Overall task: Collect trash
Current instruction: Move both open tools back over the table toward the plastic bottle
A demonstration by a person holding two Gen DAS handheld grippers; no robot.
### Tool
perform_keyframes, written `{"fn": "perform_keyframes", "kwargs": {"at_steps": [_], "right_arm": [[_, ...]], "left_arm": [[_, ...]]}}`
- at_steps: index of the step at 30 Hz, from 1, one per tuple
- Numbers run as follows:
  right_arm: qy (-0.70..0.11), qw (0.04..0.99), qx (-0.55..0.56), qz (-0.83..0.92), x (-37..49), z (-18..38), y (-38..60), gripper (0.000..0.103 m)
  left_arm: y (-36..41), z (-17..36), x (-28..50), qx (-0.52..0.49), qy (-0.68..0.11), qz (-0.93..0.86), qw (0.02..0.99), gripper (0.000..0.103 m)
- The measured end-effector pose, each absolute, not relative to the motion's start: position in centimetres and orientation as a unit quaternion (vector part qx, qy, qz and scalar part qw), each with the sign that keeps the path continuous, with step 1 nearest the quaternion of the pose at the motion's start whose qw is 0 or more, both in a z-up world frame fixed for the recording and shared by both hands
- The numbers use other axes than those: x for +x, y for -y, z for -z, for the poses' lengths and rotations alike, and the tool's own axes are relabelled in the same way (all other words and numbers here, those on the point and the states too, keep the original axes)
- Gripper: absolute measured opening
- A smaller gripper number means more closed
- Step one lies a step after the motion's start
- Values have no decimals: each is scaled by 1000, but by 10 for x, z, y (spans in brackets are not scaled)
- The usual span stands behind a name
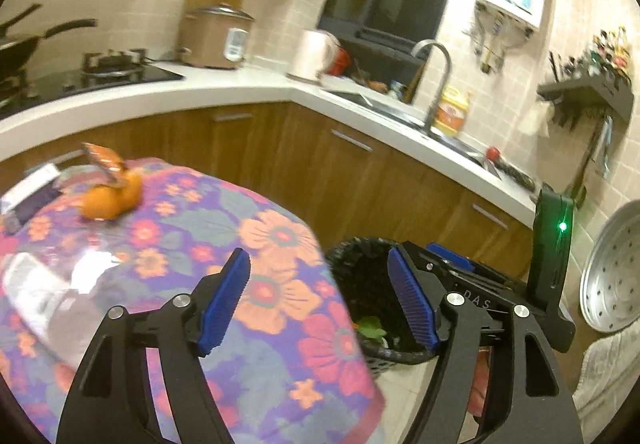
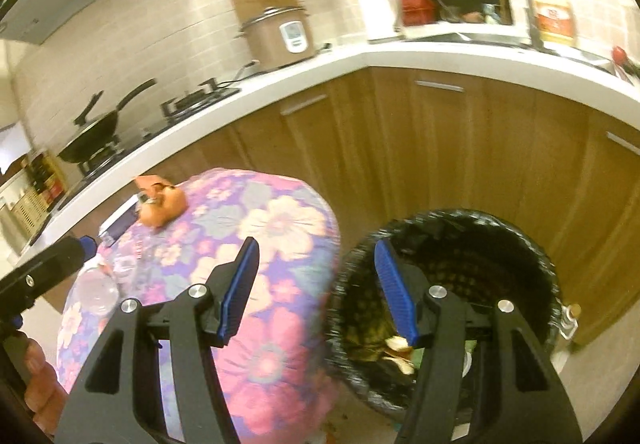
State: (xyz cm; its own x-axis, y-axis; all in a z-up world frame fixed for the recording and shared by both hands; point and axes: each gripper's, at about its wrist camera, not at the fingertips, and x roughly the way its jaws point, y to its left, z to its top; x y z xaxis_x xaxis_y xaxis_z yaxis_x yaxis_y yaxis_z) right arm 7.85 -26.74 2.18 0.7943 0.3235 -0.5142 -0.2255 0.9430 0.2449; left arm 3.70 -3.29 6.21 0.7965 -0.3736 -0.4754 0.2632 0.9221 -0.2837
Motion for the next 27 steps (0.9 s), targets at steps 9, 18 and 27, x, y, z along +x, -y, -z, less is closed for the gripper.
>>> {"fn": "perform_keyframes", "kwargs": {"at_steps": [9,18,27], "right_arm": [[-286,937,61,-191,86,-28,207,60],[-295,928,38,-223,91,-25,159,63],[-303,921,33,-241,96,-15,132,63]], "left_arm": [[-39,-79,13,-128,-244,72,959,78],[-116,-65,-2,-171,-251,-14,953,78],[-154,-30,3,-255,-296,-87,916,84]]}}
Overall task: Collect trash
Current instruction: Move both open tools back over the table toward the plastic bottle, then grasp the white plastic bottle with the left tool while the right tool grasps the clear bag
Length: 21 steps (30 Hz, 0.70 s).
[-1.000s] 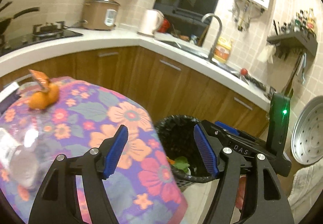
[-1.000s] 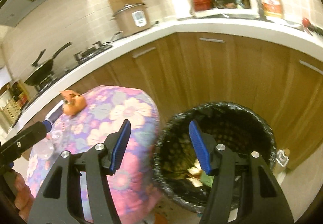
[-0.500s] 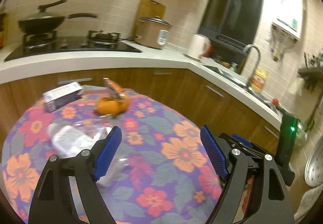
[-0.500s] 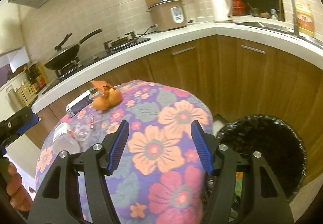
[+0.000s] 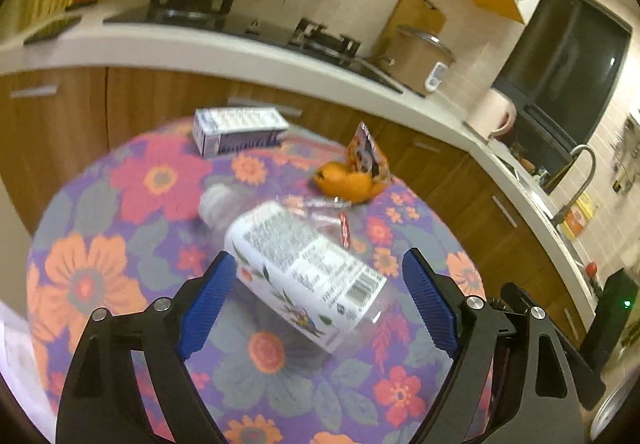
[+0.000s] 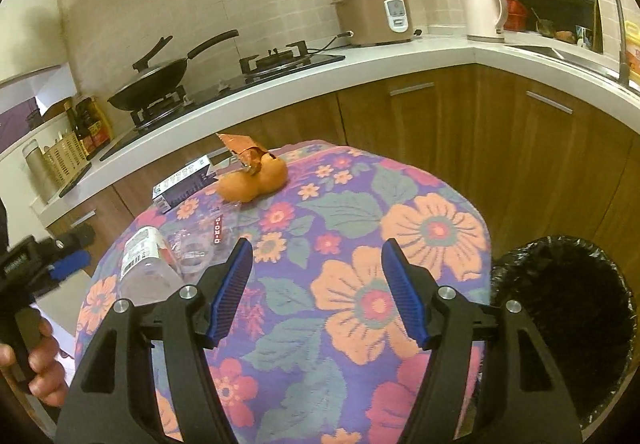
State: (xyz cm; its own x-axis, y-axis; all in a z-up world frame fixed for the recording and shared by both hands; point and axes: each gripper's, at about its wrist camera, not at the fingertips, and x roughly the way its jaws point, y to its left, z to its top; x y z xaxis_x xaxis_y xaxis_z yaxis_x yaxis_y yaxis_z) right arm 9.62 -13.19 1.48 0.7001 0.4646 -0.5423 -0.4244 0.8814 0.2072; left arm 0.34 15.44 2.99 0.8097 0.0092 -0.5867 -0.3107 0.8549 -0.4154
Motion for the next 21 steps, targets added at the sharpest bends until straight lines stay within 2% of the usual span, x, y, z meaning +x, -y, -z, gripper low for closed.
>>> {"fn": "perform_keyframes", "kwargs": {"at_steps": [2,7,18,21], "right_arm": [[-304,921,39,-239,98,-12,135,63],[-309,923,43,-224,102,-1,146,63],[-319,920,60,-218,110,12,173,63],[-320,918,55,-226,110,10,169,63]], "left_arm": [[-141,-22,7,-254,-309,-99,911,87],[-105,0,27,-235,-340,-167,895,87],[-88,15,54,-223,-337,-303,863,88],[-89,12,52,-214,-325,-320,864,83]]}}
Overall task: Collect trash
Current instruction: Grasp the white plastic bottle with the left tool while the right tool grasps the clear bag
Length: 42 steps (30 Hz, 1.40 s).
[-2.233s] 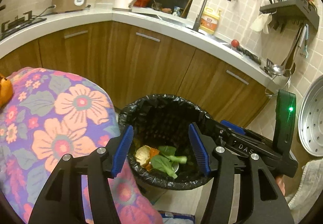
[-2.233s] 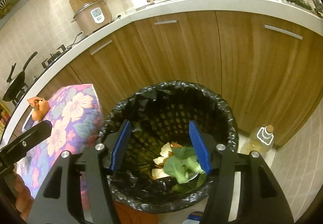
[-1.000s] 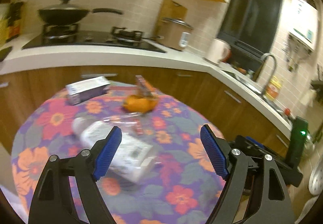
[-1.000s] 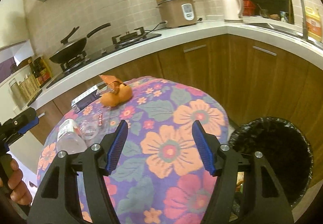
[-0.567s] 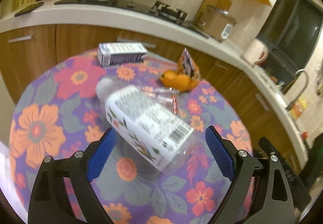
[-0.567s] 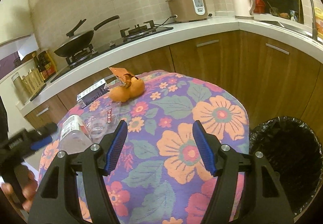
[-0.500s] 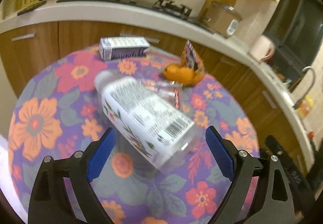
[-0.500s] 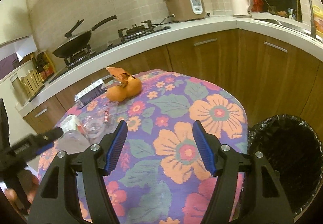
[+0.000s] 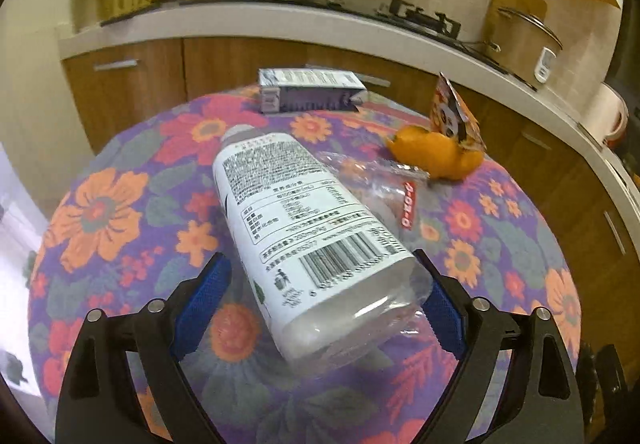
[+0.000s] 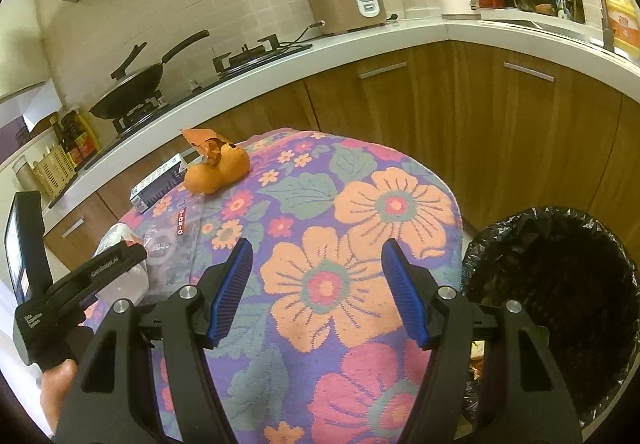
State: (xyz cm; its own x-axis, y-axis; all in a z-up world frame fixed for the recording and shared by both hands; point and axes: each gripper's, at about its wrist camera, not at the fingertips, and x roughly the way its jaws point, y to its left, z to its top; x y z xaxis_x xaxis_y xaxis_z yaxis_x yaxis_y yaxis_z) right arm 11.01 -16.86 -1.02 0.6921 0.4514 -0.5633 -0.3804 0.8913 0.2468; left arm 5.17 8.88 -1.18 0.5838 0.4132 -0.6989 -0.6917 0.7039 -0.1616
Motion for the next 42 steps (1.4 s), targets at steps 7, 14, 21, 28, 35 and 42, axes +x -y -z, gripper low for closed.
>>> {"fn": "perform_keyframes", "kwargs": {"at_steps": [7,14,21,28,35,42], "right_arm": [[-323,905,25,-274,104,-1,125,63],[-346,880,-19,-324,99,-2,55,63],[-374,860,-40,-346,103,10,-12,63],[-382,863,-44,-328,105,31,-39,78],[-383,872,-85,-293,108,41,-60,81],[-389,871,-110,-279,112,48,-69,82]], "left_arm": [[-105,5,26,-194,-315,-293,882,72],[-144,-1,-15,-191,-312,-239,900,66],[-174,-1,-38,-184,-300,-205,914,65],[-195,15,-57,-160,-308,-184,919,65],[-202,24,-55,-169,-318,-187,914,67],[-203,24,-51,-179,-318,-196,910,72]]}}
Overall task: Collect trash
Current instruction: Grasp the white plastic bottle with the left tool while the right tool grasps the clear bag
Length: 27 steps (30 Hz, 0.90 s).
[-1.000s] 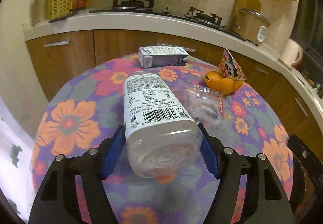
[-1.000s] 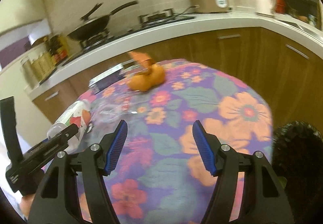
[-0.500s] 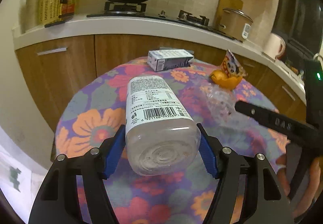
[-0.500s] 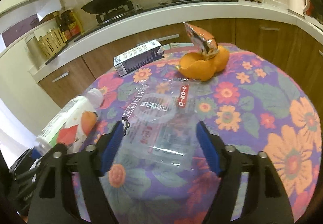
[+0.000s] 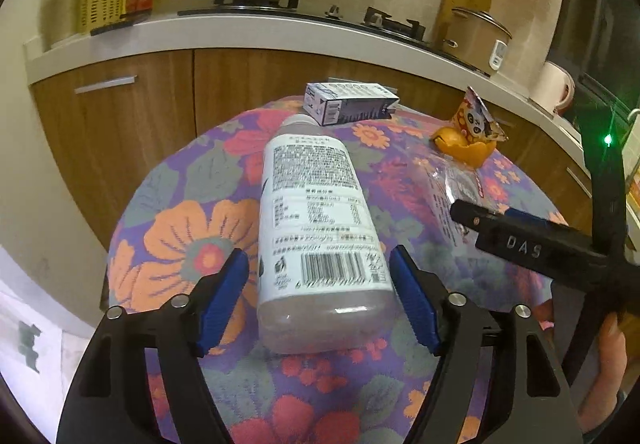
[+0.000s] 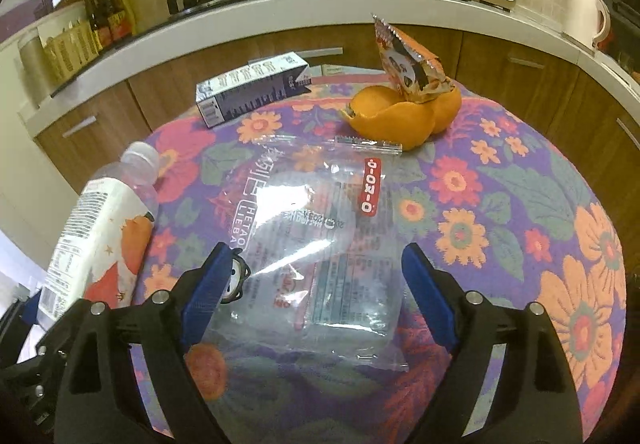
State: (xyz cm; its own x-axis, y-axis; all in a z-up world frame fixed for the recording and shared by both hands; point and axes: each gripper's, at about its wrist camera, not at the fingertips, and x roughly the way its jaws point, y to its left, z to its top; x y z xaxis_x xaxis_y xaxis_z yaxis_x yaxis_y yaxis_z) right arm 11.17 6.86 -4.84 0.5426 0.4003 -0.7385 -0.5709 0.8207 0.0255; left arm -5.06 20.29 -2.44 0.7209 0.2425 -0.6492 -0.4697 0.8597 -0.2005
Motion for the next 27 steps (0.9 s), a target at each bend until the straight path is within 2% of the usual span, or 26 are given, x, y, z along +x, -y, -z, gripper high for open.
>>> {"fn": "perform_keyframes", "kwargs": {"at_steps": [4,7,9,11,13,17,21,27], "right_arm": [[-386,873,-123,-272,110,50,-72,81],[-393,870,-128,-270,111,54,-74,67],[-403,866,-129,-269,113,57,-75,48],[-407,864,-128,-266,114,59,-75,35],[-404,866,-128,-266,112,58,-74,31],[-397,867,-128,-273,108,57,-74,11],[-394,866,-116,-284,106,54,-69,5],[-384,864,-94,-311,100,47,-60,4]], "left_arm": [[-203,25,-48,-177,-318,-198,910,72],[-203,26,-47,-176,-318,-200,910,72],[-203,26,-47,-176,-316,-201,910,72],[-204,26,-47,-177,-316,-203,910,70],[-205,27,-46,-179,-318,-202,909,66],[-206,28,-47,-183,-315,-201,909,64],[-205,28,-50,-183,-309,-203,911,63],[-204,27,-52,-185,-302,-202,913,62]]}}
